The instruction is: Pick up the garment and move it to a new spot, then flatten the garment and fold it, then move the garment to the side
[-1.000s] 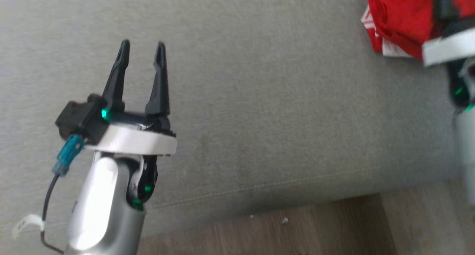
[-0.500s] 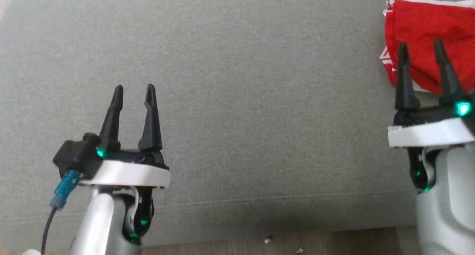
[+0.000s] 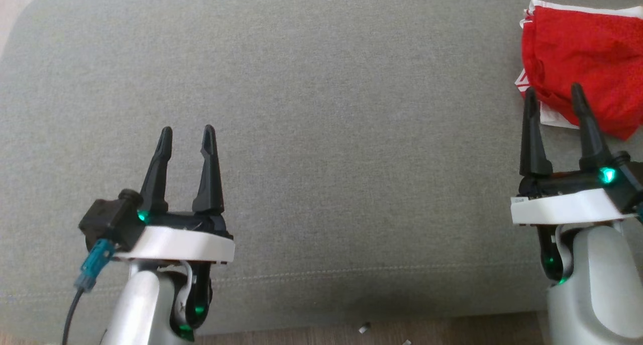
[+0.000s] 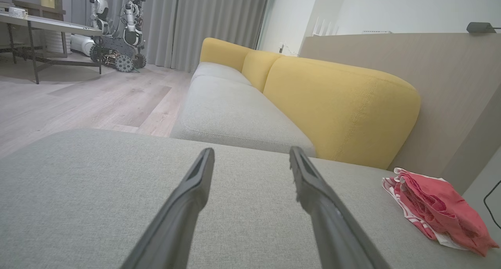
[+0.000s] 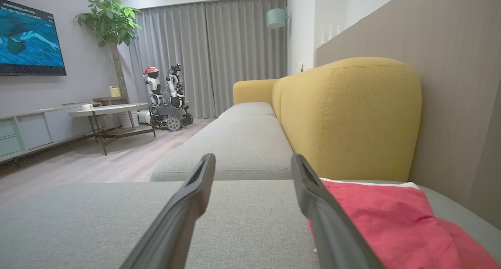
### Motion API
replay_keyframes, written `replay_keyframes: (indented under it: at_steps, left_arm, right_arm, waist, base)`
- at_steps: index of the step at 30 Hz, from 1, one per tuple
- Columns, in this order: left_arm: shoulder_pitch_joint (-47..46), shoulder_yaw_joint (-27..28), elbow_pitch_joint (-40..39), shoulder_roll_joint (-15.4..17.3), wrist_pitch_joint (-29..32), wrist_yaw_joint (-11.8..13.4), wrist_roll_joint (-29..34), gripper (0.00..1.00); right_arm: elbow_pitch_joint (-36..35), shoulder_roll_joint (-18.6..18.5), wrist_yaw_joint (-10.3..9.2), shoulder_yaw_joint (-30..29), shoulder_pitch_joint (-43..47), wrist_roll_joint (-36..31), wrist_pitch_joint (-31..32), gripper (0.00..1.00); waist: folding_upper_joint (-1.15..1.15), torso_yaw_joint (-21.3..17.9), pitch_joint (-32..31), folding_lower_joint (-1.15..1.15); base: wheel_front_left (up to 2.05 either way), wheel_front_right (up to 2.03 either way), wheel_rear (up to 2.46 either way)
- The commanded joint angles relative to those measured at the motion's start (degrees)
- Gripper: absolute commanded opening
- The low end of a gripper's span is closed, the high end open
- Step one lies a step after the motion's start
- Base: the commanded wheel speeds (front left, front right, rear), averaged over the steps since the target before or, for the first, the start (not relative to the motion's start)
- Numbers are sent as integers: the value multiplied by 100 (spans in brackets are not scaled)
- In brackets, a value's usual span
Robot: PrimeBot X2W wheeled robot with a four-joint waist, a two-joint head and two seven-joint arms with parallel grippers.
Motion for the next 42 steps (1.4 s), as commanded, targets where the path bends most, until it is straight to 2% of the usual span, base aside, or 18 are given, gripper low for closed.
replay_keyframes:
  at_steps: [1, 17, 37, 38, 42]
  left_arm:
    - [-161, 168, -229, 39, -29, 35, -31, 100]
    - [-161, 334, -447, 39, -29, 83, -20, 100]
    - [25, 556, -630, 39, -29, -59, -418, 100]
    - [127, 357, -412, 4, 0, -59, -405, 0]
    - [239, 335, -92, 1, 8, -59, -438, 0]
  right_arm:
    - [-244, 49, 36, 130, -64, -70, -63, 100]
    - [-280, 99, 36, 138, -65, -89, -69, 100]
    - [-398, -28, 36, 568, -33, 167, -71, 100]
    - [-202, 11, 0, 418, 12, 131, -7, 0]
    - [103, 29, 0, 423, 167, 162, 14, 0]
  waist:
    - [0, -6, 11, 1]
    - [0, 28, 83, 1]
    - [0, 192, 9, 1]
    - [0, 193, 9, 1]
    - [0, 197, 4, 1]
  base:
    - [0, 0, 0]
    - [0, 0, 0]
    - [0, 0, 0]
    - [0, 0, 0]
    - [0, 0, 0]
